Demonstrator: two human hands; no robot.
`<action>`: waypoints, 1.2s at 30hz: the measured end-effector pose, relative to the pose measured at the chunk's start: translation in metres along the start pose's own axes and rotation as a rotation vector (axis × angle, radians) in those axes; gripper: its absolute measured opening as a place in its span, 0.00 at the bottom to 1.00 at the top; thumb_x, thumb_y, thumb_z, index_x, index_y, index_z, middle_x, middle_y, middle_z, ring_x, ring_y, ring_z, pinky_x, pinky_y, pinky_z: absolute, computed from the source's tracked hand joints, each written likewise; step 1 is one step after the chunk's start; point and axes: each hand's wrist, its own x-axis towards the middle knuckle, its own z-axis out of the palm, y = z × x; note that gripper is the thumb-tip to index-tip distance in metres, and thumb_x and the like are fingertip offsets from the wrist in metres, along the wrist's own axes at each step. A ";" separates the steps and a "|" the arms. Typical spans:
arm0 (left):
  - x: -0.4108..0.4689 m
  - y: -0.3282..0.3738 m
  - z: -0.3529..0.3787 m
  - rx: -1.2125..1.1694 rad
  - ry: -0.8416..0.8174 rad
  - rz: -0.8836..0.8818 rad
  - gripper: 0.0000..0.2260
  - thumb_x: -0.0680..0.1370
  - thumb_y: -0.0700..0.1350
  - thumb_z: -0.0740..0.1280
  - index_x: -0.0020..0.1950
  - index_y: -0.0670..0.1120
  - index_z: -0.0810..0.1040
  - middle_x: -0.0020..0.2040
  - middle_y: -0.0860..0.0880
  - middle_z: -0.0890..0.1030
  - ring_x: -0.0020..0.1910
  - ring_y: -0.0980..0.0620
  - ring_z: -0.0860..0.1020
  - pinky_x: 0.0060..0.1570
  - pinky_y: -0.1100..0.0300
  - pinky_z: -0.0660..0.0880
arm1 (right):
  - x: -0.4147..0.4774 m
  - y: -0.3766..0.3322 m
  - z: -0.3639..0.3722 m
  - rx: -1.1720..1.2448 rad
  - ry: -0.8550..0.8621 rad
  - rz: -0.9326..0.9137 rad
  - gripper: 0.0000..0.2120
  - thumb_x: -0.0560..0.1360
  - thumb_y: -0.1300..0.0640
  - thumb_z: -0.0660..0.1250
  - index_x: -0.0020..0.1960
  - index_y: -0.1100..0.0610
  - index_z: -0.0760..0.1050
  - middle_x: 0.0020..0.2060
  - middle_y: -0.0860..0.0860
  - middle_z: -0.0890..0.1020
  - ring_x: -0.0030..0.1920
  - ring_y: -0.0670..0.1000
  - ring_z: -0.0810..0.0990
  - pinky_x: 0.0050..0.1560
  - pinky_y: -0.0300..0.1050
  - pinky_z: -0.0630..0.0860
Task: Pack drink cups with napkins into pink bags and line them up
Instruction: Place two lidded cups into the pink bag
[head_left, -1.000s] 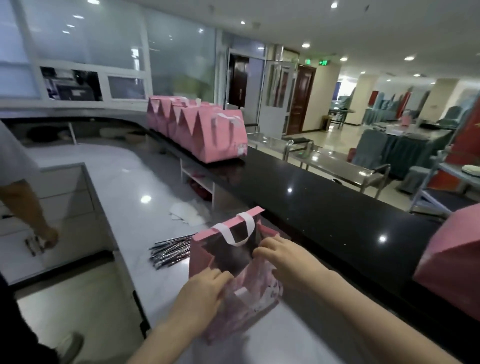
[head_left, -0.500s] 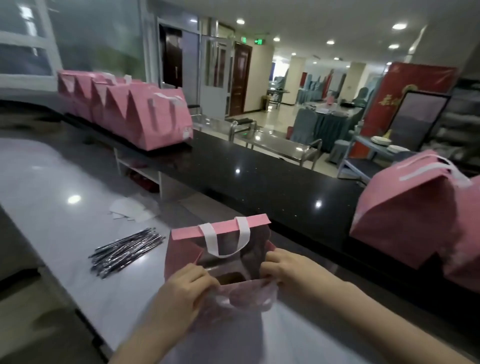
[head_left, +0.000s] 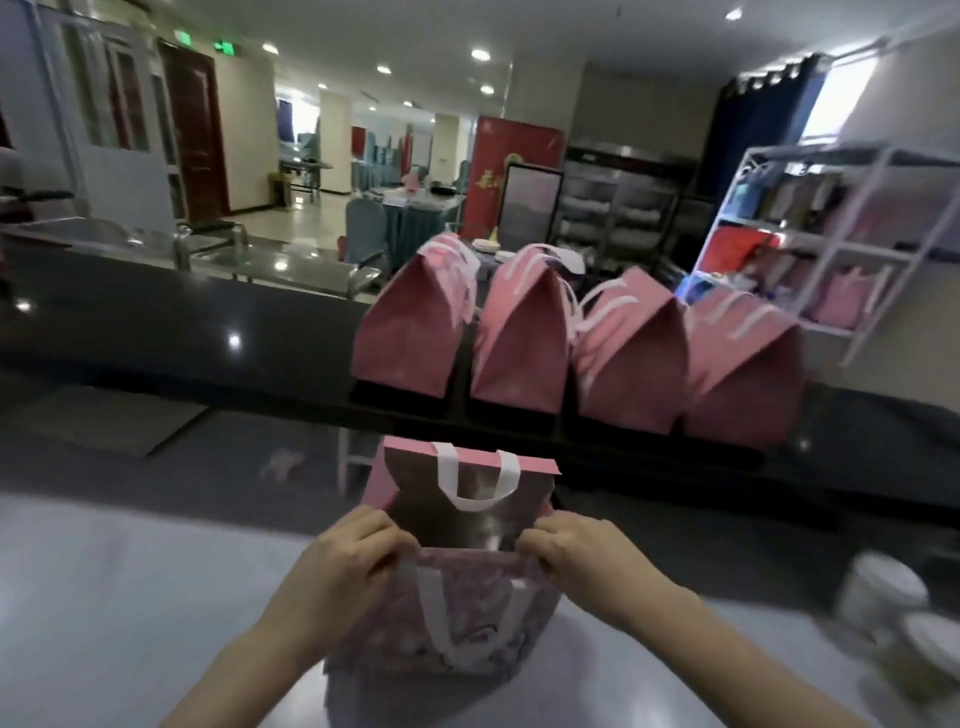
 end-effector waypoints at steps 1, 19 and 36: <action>0.005 0.019 0.017 -0.016 -0.011 0.021 0.13 0.65 0.32 0.78 0.44 0.47 0.85 0.41 0.54 0.81 0.41 0.56 0.78 0.42 0.65 0.76 | -0.026 0.012 0.002 -0.006 0.000 0.052 0.09 0.77 0.59 0.60 0.55 0.52 0.74 0.49 0.49 0.77 0.51 0.53 0.75 0.36 0.47 0.66; 0.095 0.235 0.233 -0.192 -0.074 0.215 0.12 0.67 0.31 0.76 0.44 0.45 0.82 0.43 0.54 0.79 0.43 0.54 0.77 0.42 0.64 0.73 | -0.296 0.185 0.034 -0.108 0.107 0.491 0.15 0.73 0.68 0.65 0.57 0.55 0.74 0.58 0.53 0.79 0.54 0.54 0.75 0.50 0.46 0.75; 0.171 0.278 0.330 -0.172 -0.059 0.093 0.16 0.65 0.32 0.77 0.47 0.48 0.82 0.45 0.58 0.77 0.47 0.59 0.75 0.47 0.68 0.71 | -0.295 0.348 0.059 -0.028 0.326 0.295 0.18 0.58 0.71 0.75 0.45 0.56 0.80 0.40 0.49 0.81 0.39 0.51 0.78 0.37 0.45 0.79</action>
